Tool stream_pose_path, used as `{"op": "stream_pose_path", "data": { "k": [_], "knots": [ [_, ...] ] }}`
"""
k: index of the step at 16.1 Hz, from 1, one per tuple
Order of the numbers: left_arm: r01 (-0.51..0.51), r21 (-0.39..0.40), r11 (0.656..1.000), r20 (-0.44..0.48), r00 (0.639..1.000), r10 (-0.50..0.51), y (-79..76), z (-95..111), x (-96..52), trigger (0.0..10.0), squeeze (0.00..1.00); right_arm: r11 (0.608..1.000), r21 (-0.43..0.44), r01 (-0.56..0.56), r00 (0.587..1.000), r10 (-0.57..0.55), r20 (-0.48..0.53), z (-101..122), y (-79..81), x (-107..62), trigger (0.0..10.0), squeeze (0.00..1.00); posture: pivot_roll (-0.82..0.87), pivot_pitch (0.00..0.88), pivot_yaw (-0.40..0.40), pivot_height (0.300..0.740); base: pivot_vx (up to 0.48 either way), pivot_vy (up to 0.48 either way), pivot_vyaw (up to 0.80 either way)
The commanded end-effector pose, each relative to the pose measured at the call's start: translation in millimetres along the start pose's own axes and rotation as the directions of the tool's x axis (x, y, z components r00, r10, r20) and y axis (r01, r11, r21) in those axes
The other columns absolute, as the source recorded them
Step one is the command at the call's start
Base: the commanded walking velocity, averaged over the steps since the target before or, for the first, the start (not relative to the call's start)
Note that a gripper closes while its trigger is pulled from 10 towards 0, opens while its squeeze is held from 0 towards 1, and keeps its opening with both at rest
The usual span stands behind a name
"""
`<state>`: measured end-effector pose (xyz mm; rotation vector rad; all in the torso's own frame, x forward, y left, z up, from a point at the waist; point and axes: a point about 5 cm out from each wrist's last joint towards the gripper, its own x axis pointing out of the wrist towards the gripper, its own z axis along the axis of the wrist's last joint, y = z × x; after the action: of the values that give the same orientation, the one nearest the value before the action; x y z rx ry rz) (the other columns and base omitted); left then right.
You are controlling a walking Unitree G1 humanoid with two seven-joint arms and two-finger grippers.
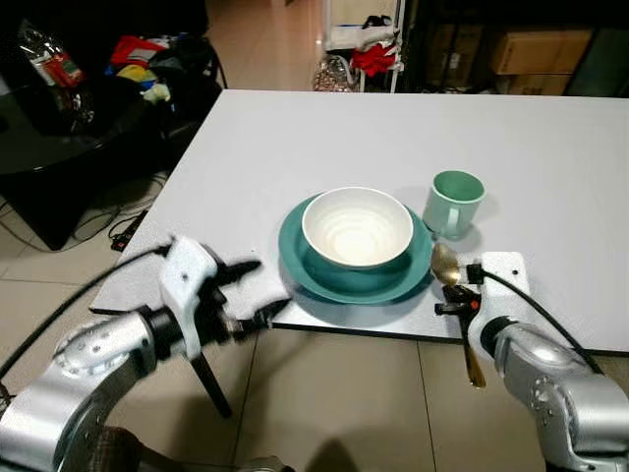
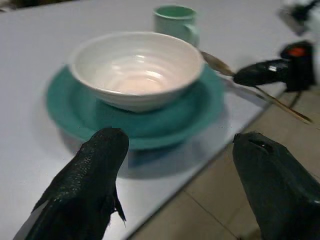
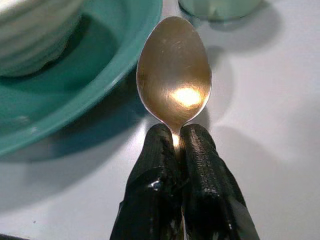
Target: Setting the table
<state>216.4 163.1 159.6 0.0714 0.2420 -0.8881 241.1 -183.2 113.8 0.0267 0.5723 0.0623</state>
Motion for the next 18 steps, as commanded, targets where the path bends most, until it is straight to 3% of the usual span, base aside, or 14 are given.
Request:
{"op": "stream_pose_path", "data": {
  "k": [1, 3, 8, 18],
  "knots": [
    [0.028, 0.011, 1.000, -0.027, 0.999, -0.028, -4.0, -1, 0.2, 10.0, 0.00, 1.000, 0.020, -0.004, 1.000, 0.005, -0.022, -1, -1.2, 1.9, 10.0, 0.00, 0.10, 0.000, 0.048, 0.740, 0.000, 0.000, 0.00],
    [0.049, 0.013, 0.999, -0.051, 0.998, -0.049, -7.7, -3, 2.3, 10.0, 0.00, 0.999, 0.035, -0.006, 0.998, 0.008, -0.065, -5, -3.4, 7.2, 10.0, 0.00, 0.10, 0.000, 0.045, 0.740, 0.000, 0.000, 0.00],
    [0.048, 0.017, 0.999, -0.053, 0.997, -0.047, -8.0, -2, 4.2, 10.0, 0.00, 0.998, 0.064, 0.017, 0.998, -0.013, -0.061, 4, -13.4, 12.9, 10.0, 0.00, 0.10, 0.000, 0.046, 0.740, 0.000, 0.000, 0.00],
    [0.062, 0.013, 0.998, -0.062, 0.996, -0.061, -7.1, -1, 6.1, 10.0, 0.00, 0.999, 0.038, -0.025, 0.998, 0.027, -0.051, 34, -35.5, 67.5, 10.0, 0.00, 0.10, 0.000, 0.068, 0.740, 0.000, 0.000, 0.00]
  ]
}}
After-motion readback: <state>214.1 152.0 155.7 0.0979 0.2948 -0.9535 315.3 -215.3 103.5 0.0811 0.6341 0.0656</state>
